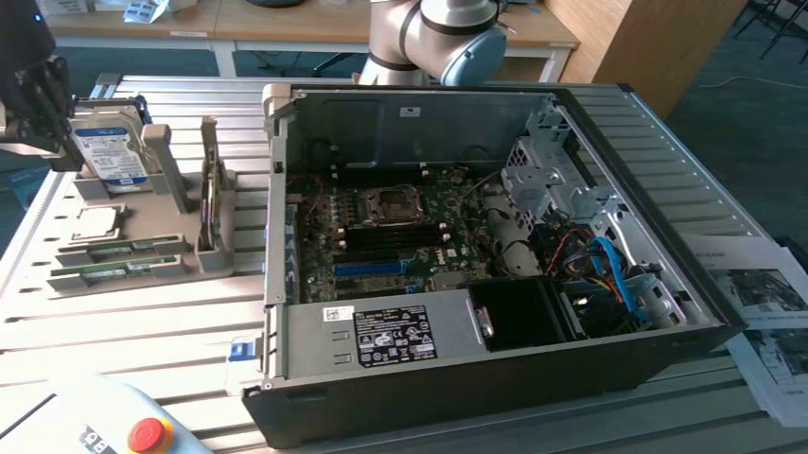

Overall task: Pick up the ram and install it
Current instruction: 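Pick up the ram and move it above insertion slot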

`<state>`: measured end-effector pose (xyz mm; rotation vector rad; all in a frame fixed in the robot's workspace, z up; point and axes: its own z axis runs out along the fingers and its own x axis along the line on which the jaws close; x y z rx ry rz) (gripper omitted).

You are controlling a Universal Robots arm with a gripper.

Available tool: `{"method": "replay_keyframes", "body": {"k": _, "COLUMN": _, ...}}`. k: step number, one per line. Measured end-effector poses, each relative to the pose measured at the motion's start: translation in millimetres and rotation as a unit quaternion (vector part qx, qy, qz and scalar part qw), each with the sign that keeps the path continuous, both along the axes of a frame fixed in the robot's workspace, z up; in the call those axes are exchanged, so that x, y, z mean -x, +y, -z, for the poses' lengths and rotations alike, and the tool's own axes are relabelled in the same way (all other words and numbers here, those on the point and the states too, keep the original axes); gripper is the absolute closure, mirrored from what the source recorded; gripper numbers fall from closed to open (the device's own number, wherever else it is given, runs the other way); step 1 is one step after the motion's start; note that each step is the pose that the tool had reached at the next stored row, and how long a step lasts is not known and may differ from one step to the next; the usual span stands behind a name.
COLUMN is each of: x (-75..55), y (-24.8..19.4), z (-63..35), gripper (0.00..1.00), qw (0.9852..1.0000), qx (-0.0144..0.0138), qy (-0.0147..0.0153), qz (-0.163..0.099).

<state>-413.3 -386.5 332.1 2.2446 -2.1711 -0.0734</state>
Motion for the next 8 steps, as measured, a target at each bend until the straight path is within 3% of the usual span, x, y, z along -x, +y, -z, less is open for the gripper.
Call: {"method": "replay_keyframes", "body": {"k": 8, "x": 0.0, "y": 0.0, "z": 7.6, "gripper": 0.9, "qw": 1.0, "qx": 0.0, "qy": 0.0, "qz": 0.0}}
